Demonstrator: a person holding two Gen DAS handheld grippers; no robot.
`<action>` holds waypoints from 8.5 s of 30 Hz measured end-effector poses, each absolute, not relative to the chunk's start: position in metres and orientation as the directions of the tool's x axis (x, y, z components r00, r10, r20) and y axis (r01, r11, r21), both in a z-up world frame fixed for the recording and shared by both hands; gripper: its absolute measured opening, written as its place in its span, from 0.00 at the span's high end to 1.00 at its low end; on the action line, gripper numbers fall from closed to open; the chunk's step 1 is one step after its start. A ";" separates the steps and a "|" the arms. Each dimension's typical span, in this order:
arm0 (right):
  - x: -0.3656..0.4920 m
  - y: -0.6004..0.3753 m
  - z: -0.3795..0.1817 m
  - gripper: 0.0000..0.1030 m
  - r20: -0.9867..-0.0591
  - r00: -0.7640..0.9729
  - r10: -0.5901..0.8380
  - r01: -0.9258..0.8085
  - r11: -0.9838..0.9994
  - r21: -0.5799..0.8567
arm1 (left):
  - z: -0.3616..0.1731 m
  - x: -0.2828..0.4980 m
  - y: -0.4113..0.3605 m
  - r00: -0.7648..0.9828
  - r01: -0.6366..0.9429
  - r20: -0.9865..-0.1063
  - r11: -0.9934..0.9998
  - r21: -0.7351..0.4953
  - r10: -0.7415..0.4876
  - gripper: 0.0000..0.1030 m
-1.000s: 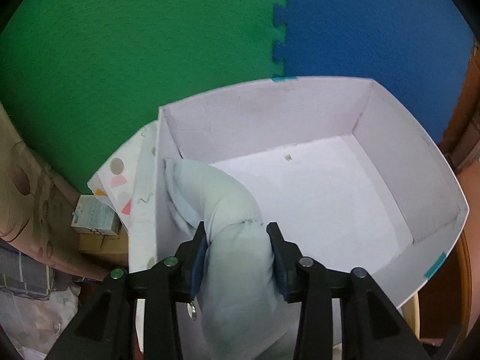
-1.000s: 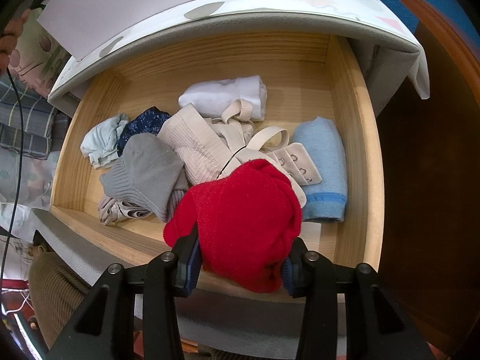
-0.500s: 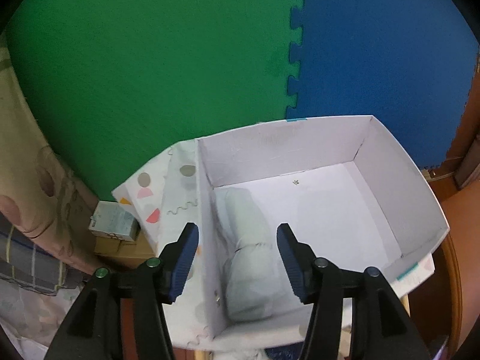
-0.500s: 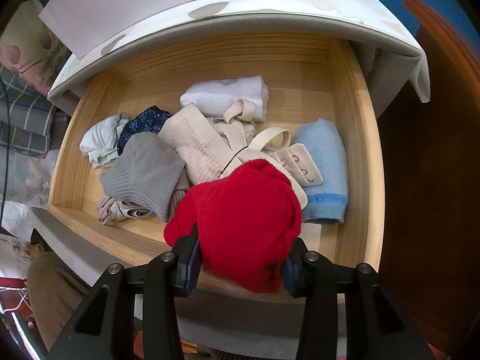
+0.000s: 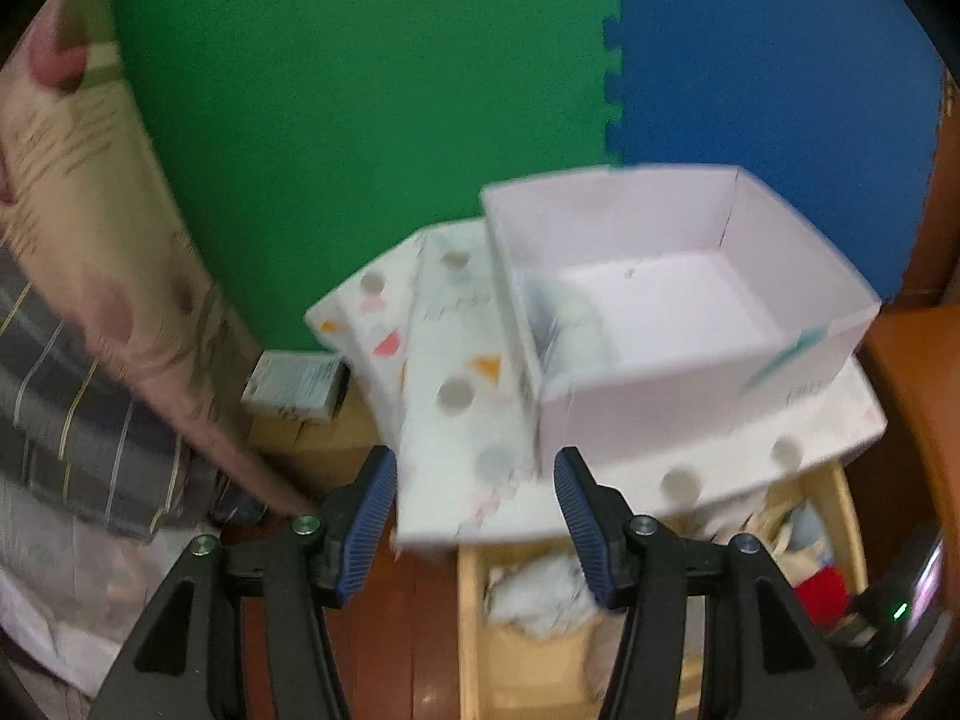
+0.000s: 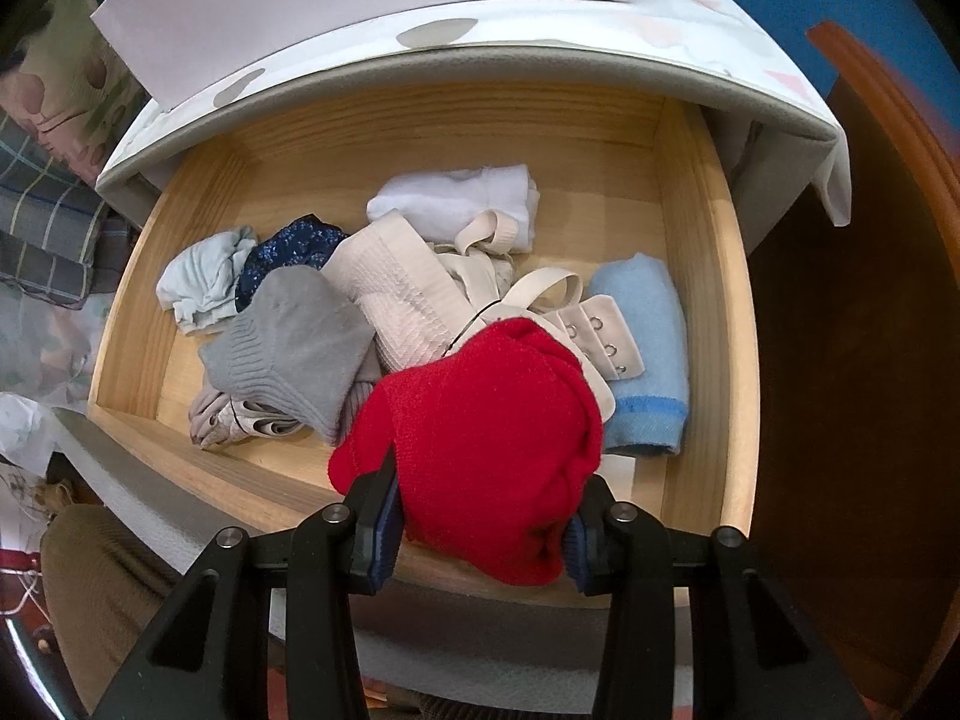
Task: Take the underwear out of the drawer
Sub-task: 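Move the empty left gripper back toward the open drawer, then lift the red underwear with the right gripper and release it into the white box, then return the right gripper to the drawer and grasp the beige bra, then lift the beige bra with the right gripper while left reaches toward taupe underwear, then grasp the taupe underwear with the left gripper while right holds the beige bra, then lift the taupe underwear with the left gripper over the white box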
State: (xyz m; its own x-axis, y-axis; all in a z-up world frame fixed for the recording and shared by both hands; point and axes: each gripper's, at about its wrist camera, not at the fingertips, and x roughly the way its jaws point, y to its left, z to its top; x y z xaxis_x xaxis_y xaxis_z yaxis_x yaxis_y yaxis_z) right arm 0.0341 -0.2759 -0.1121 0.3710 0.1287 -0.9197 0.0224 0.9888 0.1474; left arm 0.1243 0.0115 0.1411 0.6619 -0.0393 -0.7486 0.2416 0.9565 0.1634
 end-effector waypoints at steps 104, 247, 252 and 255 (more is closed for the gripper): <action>0.077 -0.267 -0.042 0.38 -0.961 0.268 0.072 -0.239 0.971 0.006 | -0.007 0.053 0.063 0.549 -0.067 -0.835 0.996 -0.060 -0.014 0.45; 0.072 -0.315 -0.113 0.38 -0.883 0.399 0.246 0.099 0.946 0.308 | -0.022 0.088 -0.044 0.211 0.448 -0.960 0.891 -0.073 -0.185 0.49; 0.072 -0.310 -0.113 0.38 -0.888 0.400 0.227 0.099 0.953 0.288 | 0.024 0.082 -0.024 0.282 0.436 -0.932 0.896 -0.086 -0.227 0.49; 0.073 -0.308 -0.114 0.38 -0.891 0.397 0.222 0.101 0.954 0.282 | 0.056 0.082 -0.015 0.320 0.431 -0.911 0.896 -0.105 -0.260 0.49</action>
